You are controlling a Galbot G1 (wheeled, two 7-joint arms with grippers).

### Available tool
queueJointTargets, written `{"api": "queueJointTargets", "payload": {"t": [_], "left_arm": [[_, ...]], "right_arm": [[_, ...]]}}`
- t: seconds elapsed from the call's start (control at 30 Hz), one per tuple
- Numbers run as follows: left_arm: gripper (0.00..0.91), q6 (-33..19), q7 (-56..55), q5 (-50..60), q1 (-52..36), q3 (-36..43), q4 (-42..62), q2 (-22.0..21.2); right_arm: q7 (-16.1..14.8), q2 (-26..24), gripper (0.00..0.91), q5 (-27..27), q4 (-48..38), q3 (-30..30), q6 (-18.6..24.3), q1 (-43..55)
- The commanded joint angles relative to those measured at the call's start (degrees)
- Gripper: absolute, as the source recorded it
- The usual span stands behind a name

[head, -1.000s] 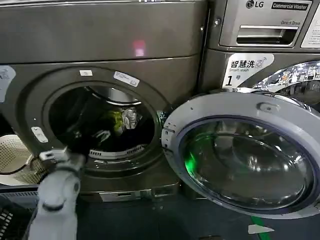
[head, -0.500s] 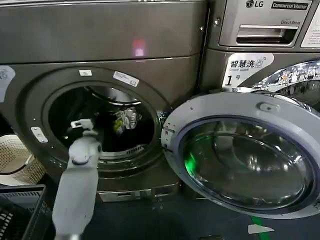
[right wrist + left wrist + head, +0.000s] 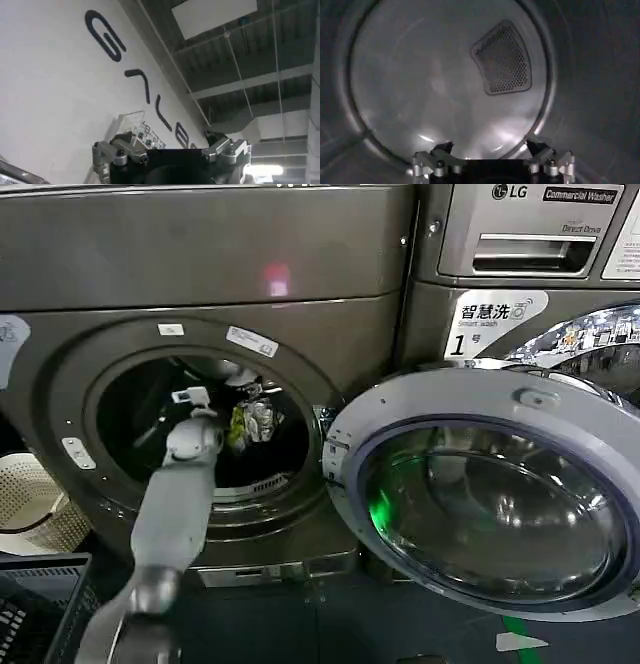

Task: Grasp the clothes from the dryer.

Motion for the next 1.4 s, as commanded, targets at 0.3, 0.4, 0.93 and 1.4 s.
{"api": "queueJointTargets", "payload": {"t": [0.3, 0.4, 0.93, 1.4], "left_arm": [[0.907, -9.88, 6.02, 0.44, -14.73, 6.27, 26.04, 0.37], [0.907, -10.12, 11.37, -1.77, -15.68, 11.57, 27.06, 1.11], [0.907, -16.58, 45.74, 8.54, -21.09, 37.64, 33.93, 5.91], [0.907, -15.68, 48.29, 30.73, -23.65, 46.43, 37.39, 3.04]], "right_arm": [[-0.10, -0.08, 0.907, 0.20, -0.07, 0.44, 0.79, 0.14], [-0.16, -0.06, 0.907, 0.23, -0.05, 0.51, 0.82, -0.01], [-0.45, 0.05, 0.907, -0.02, -0.74, 0.40, 1.07, 0.10], [-1.02, 0.18, 0.907, -0.14, -1.03, 1.15, 0.98, -0.03]]}}
